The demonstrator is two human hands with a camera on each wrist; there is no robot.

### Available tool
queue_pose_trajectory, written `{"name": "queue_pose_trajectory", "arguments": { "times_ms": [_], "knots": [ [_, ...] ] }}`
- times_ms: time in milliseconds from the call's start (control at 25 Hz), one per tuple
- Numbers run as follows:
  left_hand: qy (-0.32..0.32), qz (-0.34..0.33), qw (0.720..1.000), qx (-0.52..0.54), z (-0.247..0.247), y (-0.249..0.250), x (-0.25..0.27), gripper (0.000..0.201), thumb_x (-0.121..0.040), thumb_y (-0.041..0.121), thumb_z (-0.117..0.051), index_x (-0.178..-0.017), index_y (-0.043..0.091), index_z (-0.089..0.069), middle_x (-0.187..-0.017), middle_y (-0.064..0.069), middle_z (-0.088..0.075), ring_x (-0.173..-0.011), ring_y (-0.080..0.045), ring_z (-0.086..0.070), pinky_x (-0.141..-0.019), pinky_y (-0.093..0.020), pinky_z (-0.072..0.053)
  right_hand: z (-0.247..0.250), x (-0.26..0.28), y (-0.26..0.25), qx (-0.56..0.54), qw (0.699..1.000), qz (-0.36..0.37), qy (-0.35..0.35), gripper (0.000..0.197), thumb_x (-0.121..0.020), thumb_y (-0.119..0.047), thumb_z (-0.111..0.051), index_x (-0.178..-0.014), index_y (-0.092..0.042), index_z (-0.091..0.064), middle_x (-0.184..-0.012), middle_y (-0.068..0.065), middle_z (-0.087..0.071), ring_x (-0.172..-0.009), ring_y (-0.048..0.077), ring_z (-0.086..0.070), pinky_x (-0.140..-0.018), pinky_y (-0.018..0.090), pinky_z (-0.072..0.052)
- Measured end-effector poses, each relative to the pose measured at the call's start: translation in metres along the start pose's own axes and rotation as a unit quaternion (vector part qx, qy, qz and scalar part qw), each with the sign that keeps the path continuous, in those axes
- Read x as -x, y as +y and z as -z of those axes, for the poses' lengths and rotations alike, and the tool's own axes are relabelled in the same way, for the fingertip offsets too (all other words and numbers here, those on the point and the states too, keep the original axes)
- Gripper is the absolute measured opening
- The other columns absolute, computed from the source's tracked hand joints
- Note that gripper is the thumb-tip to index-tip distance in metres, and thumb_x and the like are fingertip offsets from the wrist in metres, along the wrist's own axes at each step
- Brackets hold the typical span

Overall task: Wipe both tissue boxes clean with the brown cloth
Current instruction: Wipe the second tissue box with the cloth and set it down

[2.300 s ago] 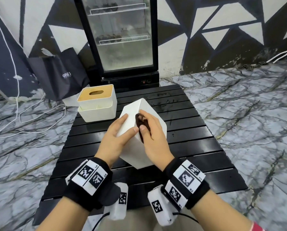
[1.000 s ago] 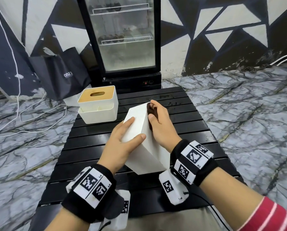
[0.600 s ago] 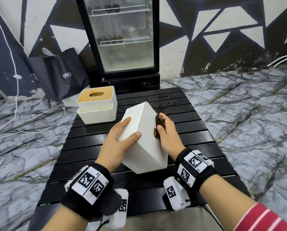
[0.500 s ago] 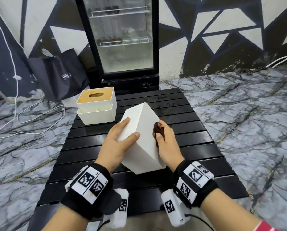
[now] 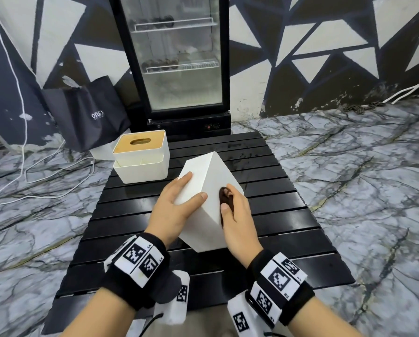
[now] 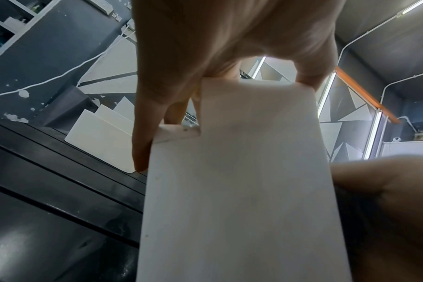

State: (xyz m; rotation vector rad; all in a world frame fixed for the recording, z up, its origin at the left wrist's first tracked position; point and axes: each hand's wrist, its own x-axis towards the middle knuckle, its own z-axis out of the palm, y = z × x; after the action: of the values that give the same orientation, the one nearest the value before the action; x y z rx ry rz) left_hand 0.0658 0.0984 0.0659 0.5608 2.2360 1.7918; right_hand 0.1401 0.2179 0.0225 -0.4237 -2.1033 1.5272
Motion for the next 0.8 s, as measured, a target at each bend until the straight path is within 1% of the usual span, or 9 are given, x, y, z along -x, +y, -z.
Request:
{"name": "queue_pose_trajectory", "arguments": {
  "times_ms": [80, 120, 280, 360, 440, 520, 640, 720, 800],
  "knots": [
    [-0.007, 0.001, 1.0, 0.006, 0.0, 0.0, 0.0, 0.063, -0.067, 0.042, -0.072, -0.127, 0.038, -0.053, -0.138, 0.011, -0.044, -0.123, -0.009, -0.044, -0.094, -0.023, -0.035, 0.002, 0.0, -0.002, 0.0, 1.0, 0.018, -0.007, 0.044, -0.095, -0.01, -0.038, -0.138, -0.018, -0.031, -0.123, -0.015, -0.032, -0.122, 0.004, -0.027, -0.105, 0.019, -0.018],
    [-0.009, 0.004, 1.0, 0.012, 0.001, 0.0, 0.0, 0.065, -0.064, 0.043, -0.071, -0.126, 0.039, -0.053, -0.138, 0.011, -0.044, -0.123, -0.009, -0.045, -0.094, -0.023, -0.036, 0.003, 0.0, 0.0, 0.0, 1.0, 0.021, -0.006, 0.044, -0.095, -0.009, -0.038, -0.137, -0.018, -0.031, -0.123, -0.015, -0.032, -0.123, 0.004, -0.028, -0.105, 0.018, -0.018],
    [0.0, 0.013, 0.999, 0.031, 0.005, -0.001, 0.0, 0.066, -0.062, 0.043, -0.069, -0.126, 0.038, -0.054, -0.138, 0.011, -0.045, -0.123, -0.009, -0.046, -0.095, -0.024, -0.038, 0.0, 0.011, 0.002, 0.005, 1.0, 0.023, 0.007, 0.044, -0.094, -0.013, -0.039, -0.137, -0.02, -0.032, -0.126, -0.015, -0.034, -0.128, 0.011, -0.031, -0.111, 0.028, -0.022],
    [-0.007, 0.012, 0.999, 0.032, 0.005, 0.0, 0.001, 0.066, -0.062, 0.043, -0.068, -0.126, 0.038, -0.053, -0.138, 0.011, -0.045, -0.123, -0.009, -0.046, -0.095, -0.024, -0.037, -0.007, 0.015, -0.009, 0.0, 0.998, 0.059, -0.001, 0.046, -0.091, -0.023, -0.035, -0.137, -0.022, -0.032, -0.129, -0.015, -0.035, -0.127, 0.008, -0.03, -0.109, 0.023, -0.022],
    [-0.02, 0.005, 1.0, 0.019, 0.006, 0.001, 0.001, 0.066, -0.065, 0.041, -0.071, -0.128, 0.037, -0.052, -0.139, 0.01, -0.044, -0.125, -0.008, -0.044, -0.1, -0.025, -0.036, -0.012, 0.012, -0.02, -0.015, 0.994, 0.106, -0.012, 0.047, -0.088, -0.025, -0.033, -0.135, -0.025, -0.034, -0.13, -0.014, -0.038, -0.126, 0.008, -0.032, -0.107, 0.022, -0.024],
    [-0.025, 0.004, 1.0, 0.014, 0.007, 0.001, 0.0, 0.065, -0.068, 0.041, -0.075, -0.128, 0.038, -0.051, -0.14, 0.01, -0.043, -0.127, -0.008, -0.043, -0.106, -0.028, -0.034, -0.013, 0.001, -0.023, -0.025, 0.992, 0.125, -0.019, 0.046, -0.088, -0.024, -0.034, -0.134, -0.027, -0.035, -0.129, -0.014, -0.038, -0.126, 0.01, -0.035, -0.109, 0.028, -0.026],
    [-0.024, 0.018, 0.999, 0.023, 0.011, -0.002, 0.0, 0.069, -0.053, 0.058, -0.072, -0.118, 0.05, -0.052, -0.139, 0.012, -0.045, -0.126, -0.01, -0.046, -0.109, -0.037, -0.037, -0.011, -0.007, -0.014, -0.029, 0.996, 0.089, -0.013, 0.048, -0.087, -0.026, -0.034, -0.135, -0.023, -0.035, -0.131, -0.01, -0.04, -0.127, 0.015, -0.037, -0.11, 0.04, -0.029],
    [-0.022, 0.015, 0.999, 0.024, 0.011, -0.003, 0.0, 0.071, -0.052, 0.059, -0.072, -0.12, 0.049, -0.051, -0.139, 0.012, -0.045, -0.125, -0.01, -0.046, -0.106, -0.034, -0.039, -0.013, -0.001, -0.013, -0.037, 0.996, 0.086, -0.01, 0.048, -0.087, -0.027, -0.034, -0.134, -0.026, -0.035, -0.133, -0.008, -0.04, -0.127, 0.015, -0.036, -0.11, 0.041, -0.029],
    [-0.024, 0.006, 1.0, 0.017, 0.01, -0.003, -0.001, 0.067, -0.063, 0.05, -0.076, -0.124, 0.044, -0.05, -0.14, 0.011, -0.044, -0.125, -0.007, -0.045, -0.102, -0.026, -0.037, -0.016, 0.005, -0.019, -0.038, 0.992, 0.119, -0.021, 0.045, -0.088, -0.025, -0.034, -0.133, -0.029, -0.034, -0.133, -0.008, -0.04, -0.127, 0.013, -0.035, -0.11, 0.037, -0.029]
  ]
}}
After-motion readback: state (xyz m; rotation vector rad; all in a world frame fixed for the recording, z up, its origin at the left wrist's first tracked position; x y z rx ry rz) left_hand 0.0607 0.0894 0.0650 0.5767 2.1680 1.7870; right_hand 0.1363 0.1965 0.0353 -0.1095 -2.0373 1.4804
